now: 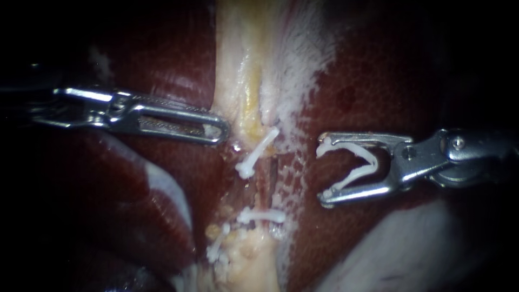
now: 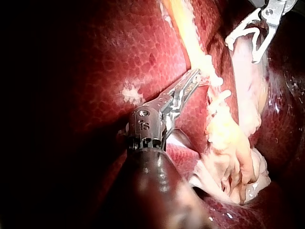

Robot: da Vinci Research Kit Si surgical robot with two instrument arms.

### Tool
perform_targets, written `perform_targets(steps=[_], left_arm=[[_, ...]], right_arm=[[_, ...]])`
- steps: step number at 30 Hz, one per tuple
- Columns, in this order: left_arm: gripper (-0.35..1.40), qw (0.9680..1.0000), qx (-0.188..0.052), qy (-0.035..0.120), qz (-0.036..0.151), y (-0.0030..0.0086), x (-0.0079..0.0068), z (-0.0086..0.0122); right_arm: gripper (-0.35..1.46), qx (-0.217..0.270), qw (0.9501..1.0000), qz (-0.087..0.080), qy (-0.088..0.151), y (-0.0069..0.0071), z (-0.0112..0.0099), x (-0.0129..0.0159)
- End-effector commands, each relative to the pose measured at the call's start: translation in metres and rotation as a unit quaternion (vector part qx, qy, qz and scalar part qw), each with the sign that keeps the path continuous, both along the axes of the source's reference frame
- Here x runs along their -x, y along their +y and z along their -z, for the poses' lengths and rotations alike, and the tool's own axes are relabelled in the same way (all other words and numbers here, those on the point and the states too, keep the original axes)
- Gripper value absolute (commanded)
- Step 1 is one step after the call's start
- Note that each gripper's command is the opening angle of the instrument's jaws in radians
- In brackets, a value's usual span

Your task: Clipping second clip right tube

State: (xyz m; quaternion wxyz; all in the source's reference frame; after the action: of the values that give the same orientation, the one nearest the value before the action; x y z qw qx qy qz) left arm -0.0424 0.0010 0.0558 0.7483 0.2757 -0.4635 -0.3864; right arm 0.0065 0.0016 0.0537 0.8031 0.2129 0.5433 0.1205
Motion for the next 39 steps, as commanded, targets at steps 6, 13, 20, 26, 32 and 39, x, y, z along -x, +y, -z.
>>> perform_targets(steps=[6, 13, 20, 26, 32, 39], left_arm=[[-0.18, 1.0, 0.0, 0.0, 0.0, -0.0001, -0.0001, 0.0002], [-0.18, 1.0, -0.004, -0.003, -0.003, 0.0003, -0.0013, 0.0017], [-0.18, 1.0, -0.005, 0.004, 0.007, 0.0013, -0.0038, 0.0047], [-0.18, 0.9998, -0.009, 0.0, 0.017, 0.0013, -0.0052, 0.008], [-0.18, 0.9996, -0.005, -0.008, 0.026, 0.0014, -0.0062, 0.0109], [-0.18, 0.9995, 0.0, -0.011, 0.03, 0.0017, -0.0073, 0.0125]], right_arm=[[0.6, -0.002, 1.0, 0.005, 0.003, -0.0002, -0.0001, -0.0001], [0.6, -0.021, 0.9997, 0.015, 0.007, -0.002, -0.0018, -0.0015], [0.6, -0.049, 0.9984, 0.027, 0.009, -0.0052, -0.0047, -0.0043], [0.6, -0.057, 0.9978, 0.034, 0.01, -0.0061, -0.0061, -0.0062], [0.6, -0.059, 0.9976, 0.033, 0.01, -0.006, -0.0067, -0.0069], [0.6, -0.06, 0.9975, 0.035, 0.01, -0.0058, -0.0072, -0.0079]])
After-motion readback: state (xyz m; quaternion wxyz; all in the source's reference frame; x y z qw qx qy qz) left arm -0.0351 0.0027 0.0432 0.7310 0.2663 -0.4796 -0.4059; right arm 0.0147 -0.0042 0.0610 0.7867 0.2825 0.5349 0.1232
